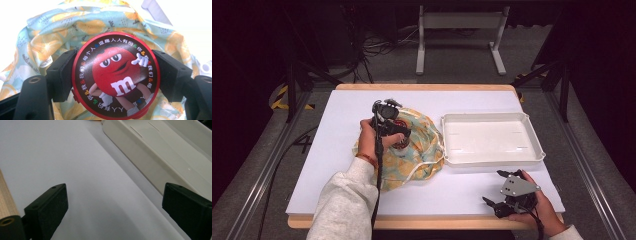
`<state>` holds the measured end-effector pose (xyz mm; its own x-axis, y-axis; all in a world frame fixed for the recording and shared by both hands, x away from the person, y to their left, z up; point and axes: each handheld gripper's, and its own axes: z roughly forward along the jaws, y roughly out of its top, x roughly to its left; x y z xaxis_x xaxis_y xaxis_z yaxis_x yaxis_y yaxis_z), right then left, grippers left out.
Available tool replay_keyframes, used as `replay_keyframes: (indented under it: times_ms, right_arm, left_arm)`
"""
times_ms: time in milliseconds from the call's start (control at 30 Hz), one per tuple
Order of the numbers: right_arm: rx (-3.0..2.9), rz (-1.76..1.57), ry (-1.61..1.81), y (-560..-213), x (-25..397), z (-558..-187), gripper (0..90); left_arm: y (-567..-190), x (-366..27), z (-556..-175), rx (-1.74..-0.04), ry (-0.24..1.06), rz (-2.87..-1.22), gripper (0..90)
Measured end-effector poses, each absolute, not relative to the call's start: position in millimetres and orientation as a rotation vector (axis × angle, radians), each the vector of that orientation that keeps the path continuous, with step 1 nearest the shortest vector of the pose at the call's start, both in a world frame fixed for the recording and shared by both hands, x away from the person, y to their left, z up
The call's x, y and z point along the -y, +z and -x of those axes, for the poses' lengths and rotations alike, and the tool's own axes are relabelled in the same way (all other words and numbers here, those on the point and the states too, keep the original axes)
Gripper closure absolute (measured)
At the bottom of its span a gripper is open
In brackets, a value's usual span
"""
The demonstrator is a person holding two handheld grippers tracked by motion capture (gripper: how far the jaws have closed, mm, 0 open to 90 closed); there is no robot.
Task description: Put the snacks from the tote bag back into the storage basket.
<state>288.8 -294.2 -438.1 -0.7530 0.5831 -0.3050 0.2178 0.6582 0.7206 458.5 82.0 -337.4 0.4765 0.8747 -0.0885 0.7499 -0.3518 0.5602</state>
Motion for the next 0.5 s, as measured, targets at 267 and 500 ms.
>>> replay_keyframes:
  times_ms: [267, 500]
  right_arm:
    - [-2.35, -0.622, 0.926, -438.2, 294.7, -288.8, 7.2]
    - [-2.357, -0.629, 0.93, -438.6, 294.9, -289.1, 7.2]
  left_arm:
    - [-331.7, -77.7, -460.0, -1.329, 0.303, -2.206, 25.6]
    - [-330.4, -74.9, -461.8, -1.333, 0.307, -2.217, 25.7]
